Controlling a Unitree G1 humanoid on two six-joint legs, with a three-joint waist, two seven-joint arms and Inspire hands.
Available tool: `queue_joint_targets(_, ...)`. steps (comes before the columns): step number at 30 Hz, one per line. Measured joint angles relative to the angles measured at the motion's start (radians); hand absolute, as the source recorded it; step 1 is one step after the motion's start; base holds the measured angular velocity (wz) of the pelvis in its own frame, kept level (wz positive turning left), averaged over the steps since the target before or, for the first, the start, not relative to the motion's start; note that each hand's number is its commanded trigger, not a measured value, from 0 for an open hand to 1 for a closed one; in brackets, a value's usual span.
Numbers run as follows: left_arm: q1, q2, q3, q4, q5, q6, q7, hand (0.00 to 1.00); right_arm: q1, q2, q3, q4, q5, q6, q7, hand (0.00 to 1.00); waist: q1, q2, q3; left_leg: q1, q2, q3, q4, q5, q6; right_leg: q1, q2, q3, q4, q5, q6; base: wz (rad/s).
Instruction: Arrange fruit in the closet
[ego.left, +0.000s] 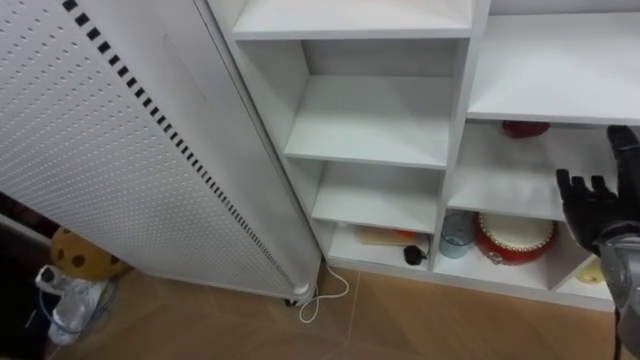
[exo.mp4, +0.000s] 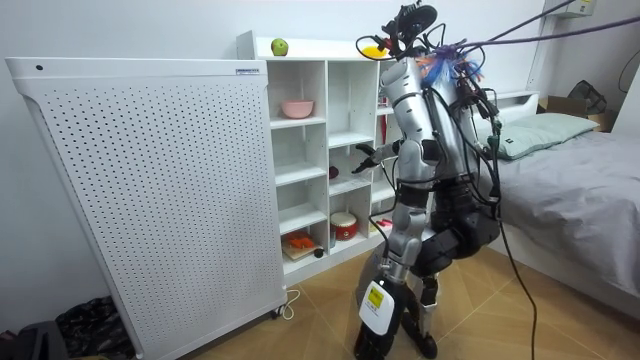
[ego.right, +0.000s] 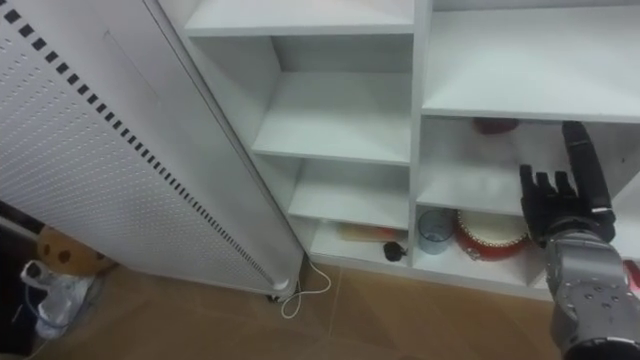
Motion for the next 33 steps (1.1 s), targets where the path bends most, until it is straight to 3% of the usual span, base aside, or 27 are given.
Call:
queue_joint_targets(4, 0.005, 0.017, 0.0, 0.001, 0.0, -0.004, -0.002, 0.0, 0.0, -0.001, 0.0, 0.006, 0.0, 0.002, -0.008, 0.0, -0.008, 0.0, 0.0, 0.005, -0.001, -0.006, 0.001, 0.0, 0.0, 0.009, -0.001, -0.006, -0.001, 0.0, 0.0, 0.02)
queue_joint_targets(12, 0.004, 0.02, -0.001, -0.004, -0.002, 0.004, -0.041, 0.0, 0.013, -0.001, 0.012, 0.133, -0.004, 0.018, 0.067, 0.0, 0.004, 0.001, 0.0007, 0.07, 0.004, -0.009, -0.012, -0.007, 0.001, 0.078, 0.003, -0.009, -0.022, -0.003, 0.007, 0.0)
queue_joint_targets(16, 0.018, 0.023, 0.001, 0.004, -0.002, 0.004, -0.065, 0.0, 0.096, -0.003, 0.024, 0.218, -0.028, 0.051, 0.139, 0.0, 0.006, 0.004, 0.0022, 0.147, 0.01, -0.011, -0.053, -0.006, 0.001, 0.166, 0.02, -0.02, -0.081, 0.003, 0.019, -0.03)
queue_joint_targets(21, 0.0, 0.023, 0.01, 0.055, 0.0, 0.006, -0.1, 0.0, 0.183, -0.013, 0.08, 0.346, -0.083, 0.076, 0.246, 0.0, 0.002, 0.002, 0.0044, 0.239, 0.004, -0.011, -0.114, -0.005, -0.001, 0.256, 0.021, -0.031, -0.138, 0.012, 0.025, -0.04)
queue_joint_targets(26, -0.029, 0.023, 0.085, 0.114, -0.001, -0.002, -0.128, 0.0, 0.32, -0.005, 0.121, 0.434, -0.185, 0.129, 0.32, 0.0, -0.001, -0.002, 0.008, 0.358, -0.004, -0.015, -0.194, -0.002, -0.008, 0.374, 0.031, -0.036, -0.213, 0.014, 0.039, 0.0)
queue_joint_targets(30, -0.042, 0.023, 0.135, 0.14, 0.007, -0.02, -0.127, 0.0, 0.409, 0.024, 0.14, 0.464, -0.273, 0.133, 0.368, 0.0, -0.049, -0.011, 0.0128, 0.448, -0.005, -0.028, -0.266, 0.004, -0.017, 0.48, 0.051, -0.06, -0.302, 0.024, 0.05, 0.09)
queue_joint_targets(33, -0.037, 0.02, 0.174, 0.133, 0.04, -0.034, -0.125, 0.0, 0.508, 0.059, 0.158, 0.465, -0.347, 0.134, 0.4, 0.0, -0.081, -0.021, 0.0098, 0.521, 0.0, -0.033, -0.314, 0.007, -0.022, 0.578, 0.073, -0.09, -0.389, 0.038, 0.059, 0.15)
